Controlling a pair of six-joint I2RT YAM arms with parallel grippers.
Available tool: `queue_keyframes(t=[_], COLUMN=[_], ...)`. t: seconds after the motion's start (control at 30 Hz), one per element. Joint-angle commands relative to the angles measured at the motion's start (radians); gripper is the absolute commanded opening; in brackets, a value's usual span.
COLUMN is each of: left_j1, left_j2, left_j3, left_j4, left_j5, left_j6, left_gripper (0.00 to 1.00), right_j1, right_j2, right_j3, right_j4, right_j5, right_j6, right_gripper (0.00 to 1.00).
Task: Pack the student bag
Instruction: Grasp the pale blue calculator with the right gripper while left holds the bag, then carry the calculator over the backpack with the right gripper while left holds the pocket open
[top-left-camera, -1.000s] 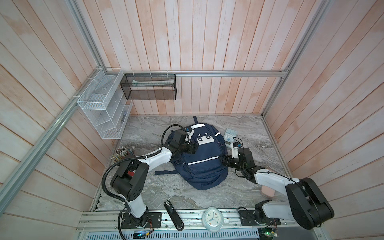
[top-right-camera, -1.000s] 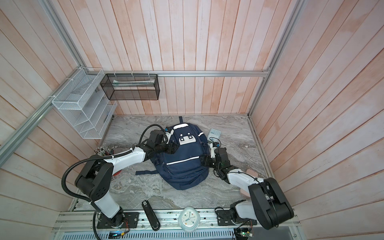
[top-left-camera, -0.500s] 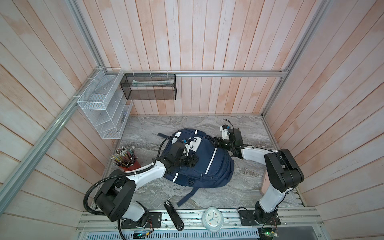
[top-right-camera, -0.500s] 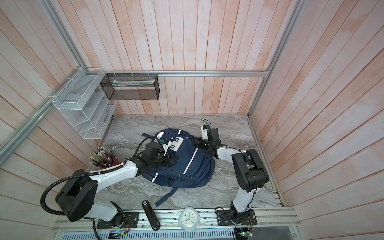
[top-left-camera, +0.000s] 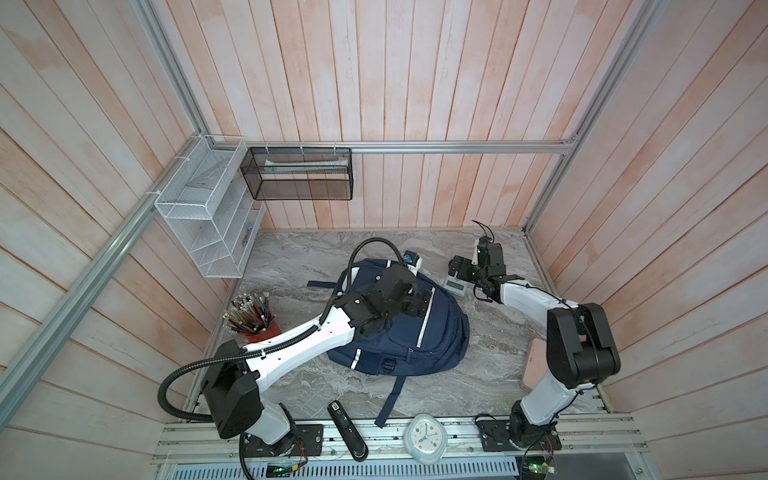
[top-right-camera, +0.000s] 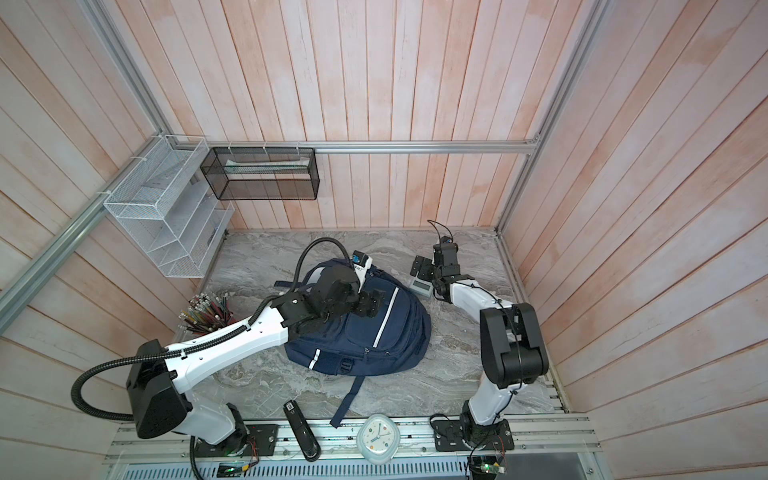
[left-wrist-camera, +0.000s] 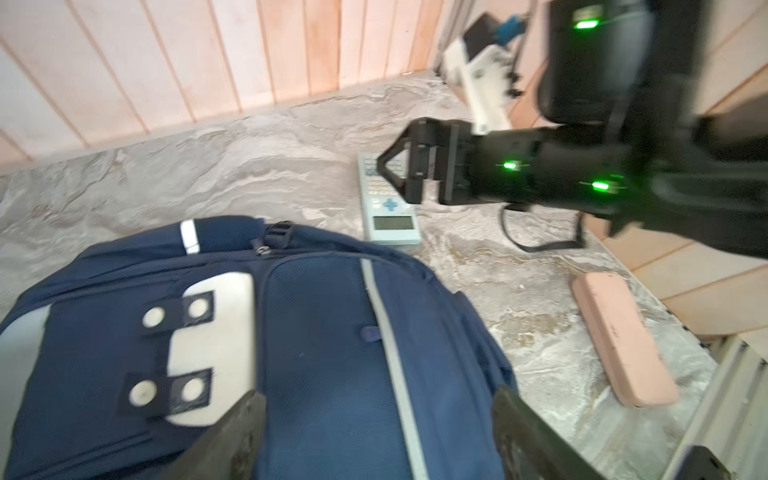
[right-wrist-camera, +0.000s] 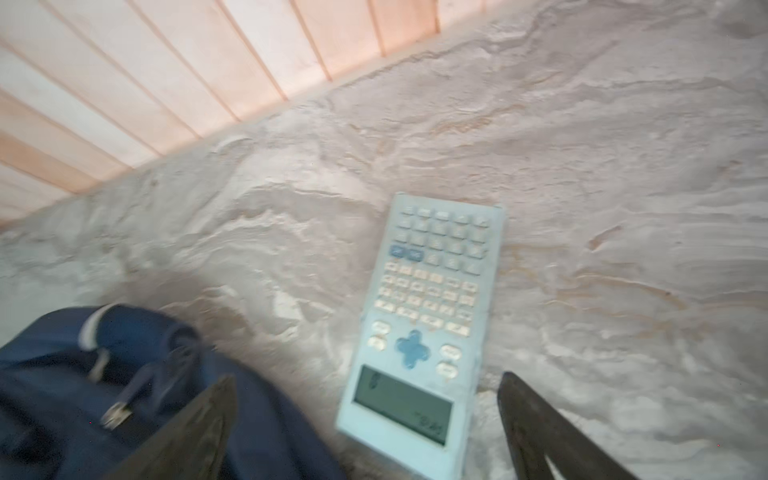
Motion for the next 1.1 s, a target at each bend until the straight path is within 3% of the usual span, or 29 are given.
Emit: queue_keyframes(t=[0.0, 0.13, 0.63, 0.9, 1.0, 1.07], left_j1=[0.005, -0.016, -0.088, -0.091, -0.091, -0.092], left_j2=[0.121, 0.214, 0.378, 0.483, 0.486, 0.474], left_j3=[0.022, 0.074, 0.232, 0.282, 0.295, 0.289], left_j4=[-0.077, -0.090, -0.242, -0.287, -0.299, -0.281], left_j5=[0.049, 0.105, -0.014, -0.074, -0.091, -0.074], left_j6=[0.048, 0.056, 0.059, 0.057, 0.050, 0.045], left_gripper=[0.79, 0.78, 0.84, 0.84, 0.78, 0.70], right_j1=[-0.018, -0.024, 0.046, 0.039, 0.027, 0.008], right_j2=[0.128, 0.247, 0.403, 0.414, 0.363, 0.325], right_j3=[0.140, 0.286, 0.426, 0.438, 0.364, 0.308], right_j4=[-0.194, -0.268, -0.443, -0.552, -0.541, -0.533], right_j5=[0.080, 0.063, 0.156, 0.212, 0.223, 0.217], right_j6=[-0.019, -0.019, -0.081, -0.128, -0.139, -0.138], right_gripper=[0.98, 0.98, 0.97, 0.78, 0.73, 0.72])
